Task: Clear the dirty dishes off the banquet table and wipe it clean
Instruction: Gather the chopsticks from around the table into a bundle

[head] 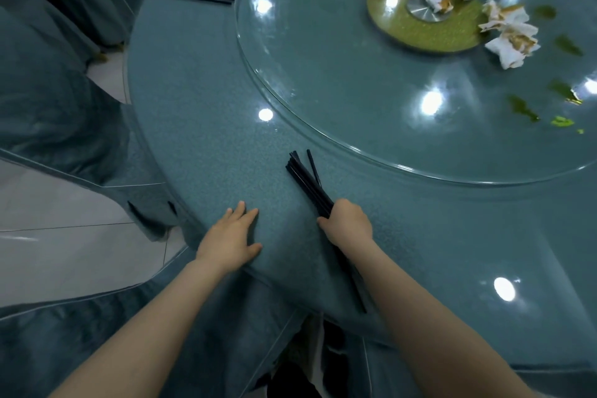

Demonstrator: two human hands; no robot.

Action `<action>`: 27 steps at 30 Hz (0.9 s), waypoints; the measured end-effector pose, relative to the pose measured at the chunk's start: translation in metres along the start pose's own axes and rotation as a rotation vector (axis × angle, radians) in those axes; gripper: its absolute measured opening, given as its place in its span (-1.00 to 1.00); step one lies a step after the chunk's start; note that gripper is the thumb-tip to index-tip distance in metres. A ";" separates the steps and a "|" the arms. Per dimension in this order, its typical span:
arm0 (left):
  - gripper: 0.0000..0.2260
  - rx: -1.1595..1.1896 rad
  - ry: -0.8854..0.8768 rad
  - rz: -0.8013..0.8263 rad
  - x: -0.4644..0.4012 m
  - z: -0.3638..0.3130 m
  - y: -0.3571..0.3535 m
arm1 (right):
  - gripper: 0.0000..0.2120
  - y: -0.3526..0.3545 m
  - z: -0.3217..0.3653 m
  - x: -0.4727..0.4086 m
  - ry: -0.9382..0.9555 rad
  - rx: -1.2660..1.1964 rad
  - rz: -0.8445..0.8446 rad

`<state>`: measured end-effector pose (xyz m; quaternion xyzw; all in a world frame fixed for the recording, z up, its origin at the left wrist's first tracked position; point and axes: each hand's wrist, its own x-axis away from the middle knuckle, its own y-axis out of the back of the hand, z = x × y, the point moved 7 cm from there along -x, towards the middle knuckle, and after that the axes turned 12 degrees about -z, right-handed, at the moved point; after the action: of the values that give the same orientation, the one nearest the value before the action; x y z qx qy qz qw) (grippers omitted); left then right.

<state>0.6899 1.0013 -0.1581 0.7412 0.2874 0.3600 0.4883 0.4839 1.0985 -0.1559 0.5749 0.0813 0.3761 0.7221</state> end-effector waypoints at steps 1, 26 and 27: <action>-0.29 0.049 0.009 -0.024 0.002 0.004 0.006 | -0.76 0.000 0.001 0.001 0.020 0.015 -0.009; -0.45 0.417 0.178 -0.112 0.091 0.034 0.013 | -0.80 -0.009 0.014 0.029 0.401 0.269 -0.113; -0.45 0.409 0.182 -0.126 0.093 0.036 0.016 | -0.84 -0.008 0.014 0.030 0.410 0.252 -0.128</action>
<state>0.7742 1.0498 -0.1293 0.7699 0.4429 0.3283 0.3215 0.5162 1.1066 -0.1486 0.5659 0.3087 0.4253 0.6353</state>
